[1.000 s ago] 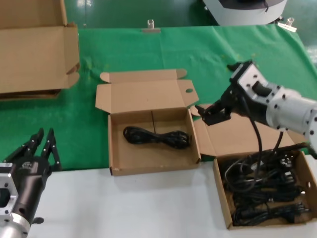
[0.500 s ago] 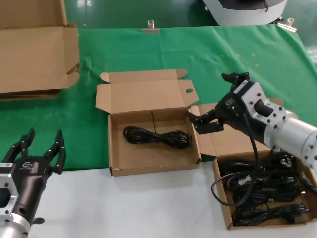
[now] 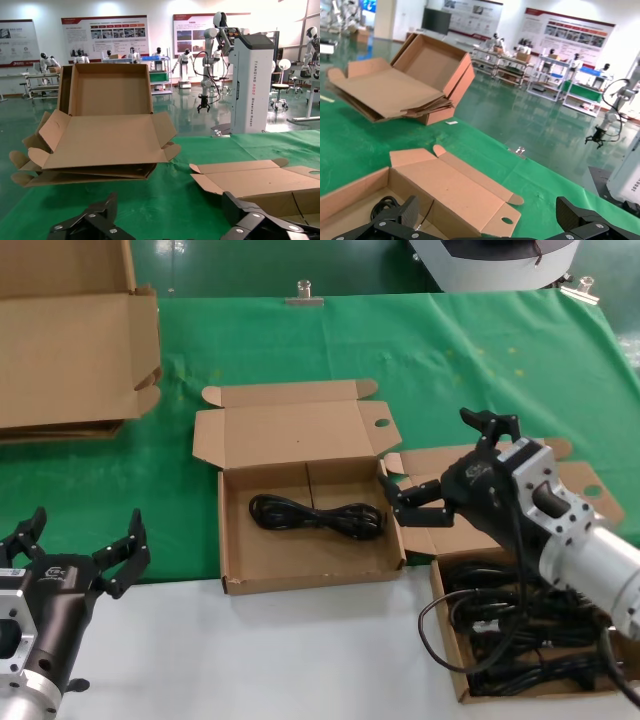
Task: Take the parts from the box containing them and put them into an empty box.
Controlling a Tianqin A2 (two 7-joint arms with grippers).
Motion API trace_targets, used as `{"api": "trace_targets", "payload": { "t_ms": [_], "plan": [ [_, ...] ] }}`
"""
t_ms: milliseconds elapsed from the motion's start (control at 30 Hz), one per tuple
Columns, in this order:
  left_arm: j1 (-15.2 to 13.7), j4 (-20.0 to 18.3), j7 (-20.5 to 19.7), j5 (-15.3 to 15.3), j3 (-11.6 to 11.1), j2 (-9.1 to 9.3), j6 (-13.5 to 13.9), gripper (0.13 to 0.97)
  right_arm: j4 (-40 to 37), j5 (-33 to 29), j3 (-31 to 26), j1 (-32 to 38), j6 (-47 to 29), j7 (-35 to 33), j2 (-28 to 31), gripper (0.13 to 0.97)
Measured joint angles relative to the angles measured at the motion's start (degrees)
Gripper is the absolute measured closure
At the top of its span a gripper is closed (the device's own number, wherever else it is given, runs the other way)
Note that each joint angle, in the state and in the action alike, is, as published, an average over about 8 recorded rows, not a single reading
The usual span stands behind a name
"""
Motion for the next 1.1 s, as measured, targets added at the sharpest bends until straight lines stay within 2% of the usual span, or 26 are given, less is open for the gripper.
{"api": "trace_targets", "payload": {
  "t_ms": [33, 167, 433, 733, 1100],
  "plan": [
    [0.0, 0.0, 0.0, 0.0, 0.0, 0.0, 0.0, 0.405, 0.19, 0.77, 0.17, -0.6, 0.55, -0.42, -0.02, 0.129],
    [0.0, 0.0, 0.0, 0.0, 0.0, 0.0, 0.0, 0.405, 0.97, 3.95, 0.88, -3.07, 2.82, -2.16, -0.12, 0.129],
    [0.0, 0.0, 0.0, 0.0, 0.0, 0.0, 0.0, 0.249, 2.53, 10.26, 2.29, -7.99, 7.34, -5.62, -0.31, 0.129],
    [0.0, 0.0, 0.0, 0.0, 0.0, 0.0, 0.0, 0.158, 4.29, 17.35, 3.88, -13.54, 12.42, -9.52, -0.53, 0.129],
    [0.0, 0.0, 0.0, 0.0, 0.0, 0.0, 0.0, 0.132, 6.44, 26.04, 5.82, -20.3, 18.64, -14.28, -0.8, 0.129]
  ]
}}
